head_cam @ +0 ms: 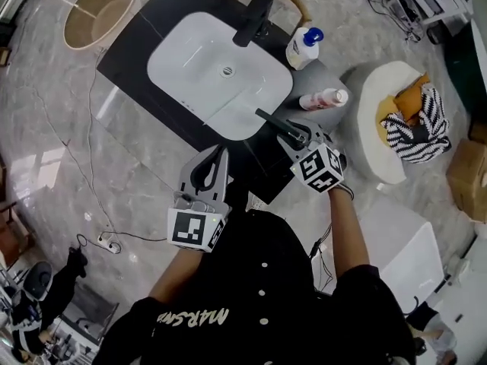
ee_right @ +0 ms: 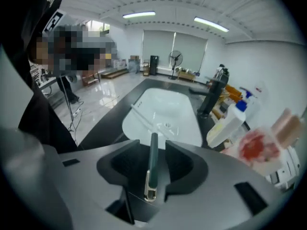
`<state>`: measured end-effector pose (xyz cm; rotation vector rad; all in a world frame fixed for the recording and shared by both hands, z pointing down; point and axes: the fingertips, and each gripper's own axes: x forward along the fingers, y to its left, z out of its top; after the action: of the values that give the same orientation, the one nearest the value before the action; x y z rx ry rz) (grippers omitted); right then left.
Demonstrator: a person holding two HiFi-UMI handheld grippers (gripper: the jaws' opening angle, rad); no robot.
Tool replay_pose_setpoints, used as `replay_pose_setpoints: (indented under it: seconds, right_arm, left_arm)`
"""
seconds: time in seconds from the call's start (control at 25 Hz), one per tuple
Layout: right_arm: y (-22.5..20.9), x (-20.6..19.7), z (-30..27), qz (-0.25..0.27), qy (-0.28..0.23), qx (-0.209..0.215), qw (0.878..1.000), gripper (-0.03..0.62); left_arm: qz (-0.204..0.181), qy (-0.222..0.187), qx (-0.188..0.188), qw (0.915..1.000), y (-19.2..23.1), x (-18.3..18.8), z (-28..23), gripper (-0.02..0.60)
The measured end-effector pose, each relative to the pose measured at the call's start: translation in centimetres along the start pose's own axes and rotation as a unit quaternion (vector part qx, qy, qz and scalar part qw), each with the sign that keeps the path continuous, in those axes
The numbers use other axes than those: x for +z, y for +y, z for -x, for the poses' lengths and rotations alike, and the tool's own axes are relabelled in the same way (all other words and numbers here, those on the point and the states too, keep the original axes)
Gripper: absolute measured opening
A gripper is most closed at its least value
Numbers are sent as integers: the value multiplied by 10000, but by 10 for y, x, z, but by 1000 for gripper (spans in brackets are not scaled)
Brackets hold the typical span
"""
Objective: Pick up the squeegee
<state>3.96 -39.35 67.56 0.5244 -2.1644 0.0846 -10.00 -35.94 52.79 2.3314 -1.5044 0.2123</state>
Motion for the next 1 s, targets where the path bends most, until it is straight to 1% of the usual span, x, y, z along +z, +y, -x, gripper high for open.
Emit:
replay_pose_setpoints:
  seconds: [0.12,0.2,0.36,0.52,0.64,0.68,0.8,0.92,1.0]
  right_arm:
    - [1,-30,-33,227,561,271,9978,184]
    - [2,-43,-45,216,761,398,9961,185]
    - [10,-56,-55,186,960,674,9929,186]
    - [10,-65,-64,220,1073,778,9909,164]
    - [11,-66,-65,33,1068,920,9900,141]
    - [12,-66,-65,-58,1070,962,9896,118]
    - [11,-67,-65,-340,1134,884,9890,87]
    - [9,-65,-63,-417,1157,726,9897,84]
    - [6,-58,-60,-495,1034,622,9915,83]
  left_arm:
    - [152,218,-12,9996,3,-22,-4,21]
    - [226,352,-32,9991,3,-36,-6,21]
    - [286,529,7,9982,8,-52,-6,21]
    - [343,605,44,9976,17,-62,-11,21]
    - [377,647,55,9972,21,-66,-12,21]
    - [387,653,58,9971,22,-67,-12,21]
    - [393,672,66,9969,23,-69,-12,21]
    - [374,631,60,9973,23,-65,-11,20]
    - [363,584,58,9976,23,-61,-10,21]
